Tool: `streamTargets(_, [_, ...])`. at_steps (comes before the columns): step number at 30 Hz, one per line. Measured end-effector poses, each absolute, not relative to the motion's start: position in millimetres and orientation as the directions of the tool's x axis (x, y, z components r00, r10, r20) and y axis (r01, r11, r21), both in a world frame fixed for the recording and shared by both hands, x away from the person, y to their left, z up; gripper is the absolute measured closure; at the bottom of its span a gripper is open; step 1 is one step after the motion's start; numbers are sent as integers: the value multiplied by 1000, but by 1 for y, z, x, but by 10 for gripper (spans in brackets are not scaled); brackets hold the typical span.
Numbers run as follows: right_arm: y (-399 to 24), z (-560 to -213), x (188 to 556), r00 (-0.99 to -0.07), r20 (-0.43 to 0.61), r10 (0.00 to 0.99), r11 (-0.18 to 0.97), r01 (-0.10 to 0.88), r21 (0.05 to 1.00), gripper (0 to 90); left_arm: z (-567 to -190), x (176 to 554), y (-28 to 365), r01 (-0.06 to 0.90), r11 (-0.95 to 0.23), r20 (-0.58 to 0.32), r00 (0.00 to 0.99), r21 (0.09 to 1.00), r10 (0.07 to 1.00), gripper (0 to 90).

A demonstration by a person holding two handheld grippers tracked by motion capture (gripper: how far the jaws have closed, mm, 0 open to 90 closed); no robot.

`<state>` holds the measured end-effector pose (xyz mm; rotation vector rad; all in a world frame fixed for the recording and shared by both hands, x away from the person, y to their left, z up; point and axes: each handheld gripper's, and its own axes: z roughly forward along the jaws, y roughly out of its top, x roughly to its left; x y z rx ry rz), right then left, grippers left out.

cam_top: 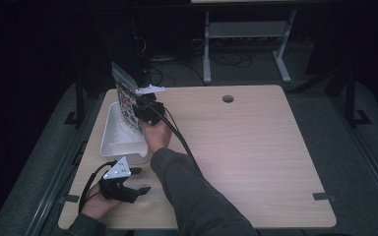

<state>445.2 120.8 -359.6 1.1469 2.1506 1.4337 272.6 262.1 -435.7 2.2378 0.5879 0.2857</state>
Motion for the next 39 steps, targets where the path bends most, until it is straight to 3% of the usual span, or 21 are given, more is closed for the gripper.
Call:
streamTargets(16, [117,-359,431,-514,134,847,158,485,860,744,-436,273,262,321,-586,18,867,744,499,253])
streamTargets(26, [114,-358,433,-551,137,823,178,480,859,725,-437,273,262,323,-589,18,867,741,498,251])
streamTargets(29, [112,-358,434,-563,136,815,189,481,856,697,-438,274,261,323,-590,19,867,740,498,250])
streamTargets(32, [108,-358,437,-590,178,788,179,496,849,572,-438,274,261,321,-595,22,869,737,495,250])
streamTargets(39, [98,-359,440,-604,234,762,159,524,837,478,-438,274,261,323,-592,21,866,738,499,250])
